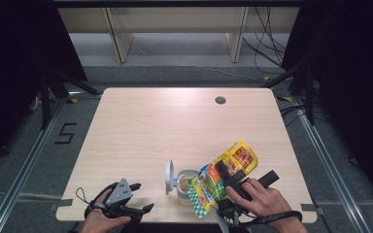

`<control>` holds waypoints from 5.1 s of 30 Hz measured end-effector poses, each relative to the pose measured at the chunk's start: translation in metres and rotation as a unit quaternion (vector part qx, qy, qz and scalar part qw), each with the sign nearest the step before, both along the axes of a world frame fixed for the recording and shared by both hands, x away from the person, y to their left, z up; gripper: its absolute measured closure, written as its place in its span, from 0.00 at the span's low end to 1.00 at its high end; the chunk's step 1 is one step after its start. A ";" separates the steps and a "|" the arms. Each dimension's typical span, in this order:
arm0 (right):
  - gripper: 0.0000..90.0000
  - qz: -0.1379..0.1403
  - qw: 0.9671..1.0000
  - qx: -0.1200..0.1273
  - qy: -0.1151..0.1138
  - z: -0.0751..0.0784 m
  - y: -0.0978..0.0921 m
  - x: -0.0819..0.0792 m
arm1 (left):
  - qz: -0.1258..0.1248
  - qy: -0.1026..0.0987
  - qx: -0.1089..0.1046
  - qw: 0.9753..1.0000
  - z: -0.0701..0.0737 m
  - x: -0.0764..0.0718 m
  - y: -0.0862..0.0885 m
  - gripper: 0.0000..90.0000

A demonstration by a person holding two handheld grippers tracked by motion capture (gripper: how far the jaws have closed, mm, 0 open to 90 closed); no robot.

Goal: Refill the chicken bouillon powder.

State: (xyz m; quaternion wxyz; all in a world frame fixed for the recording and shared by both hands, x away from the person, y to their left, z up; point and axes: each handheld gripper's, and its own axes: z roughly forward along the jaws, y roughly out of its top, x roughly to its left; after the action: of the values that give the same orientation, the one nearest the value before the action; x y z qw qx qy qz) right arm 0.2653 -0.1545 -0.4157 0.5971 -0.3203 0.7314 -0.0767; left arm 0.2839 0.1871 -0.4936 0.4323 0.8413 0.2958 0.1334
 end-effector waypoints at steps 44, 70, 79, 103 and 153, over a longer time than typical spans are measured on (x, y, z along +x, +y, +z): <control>0.67 -0.003 1.000 0.002 0.003 0.005 -0.010 0.001 | 0.005 -0.002 -0.013 1.000 -0.001 -0.002 -0.002 0.21; 0.67 -0.009 1.000 0.011 0.008 0.005 -0.012 -0.002 | 0.002 -0.006 -0.005 1.000 -0.001 -0.001 0.000 0.21; 0.67 -0.011 1.000 0.000 0.003 0.003 -0.010 -0.003 | 0.004 -0.003 -0.013 1.000 -0.001 -0.002 -0.002 0.21; 0.67 -0.011 1.000 -0.008 0.001 -0.002 -0.006 -0.004 | 0.004 -0.003 -0.012 1.000 -0.001 -0.002 -0.002 0.21; 0.67 -0.008 1.000 0.000 0.005 -0.001 -0.006 -0.003 | 0.001 0.001 -0.010 1.000 -0.001 -0.001 -0.001 0.21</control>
State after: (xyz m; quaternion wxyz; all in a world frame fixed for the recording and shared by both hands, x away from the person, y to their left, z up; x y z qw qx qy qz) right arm 0.2620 -0.1603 -0.4170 0.5929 -0.3148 0.7369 -0.0797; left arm 0.2827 0.1859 -0.4941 0.4401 0.8369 0.2986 0.1297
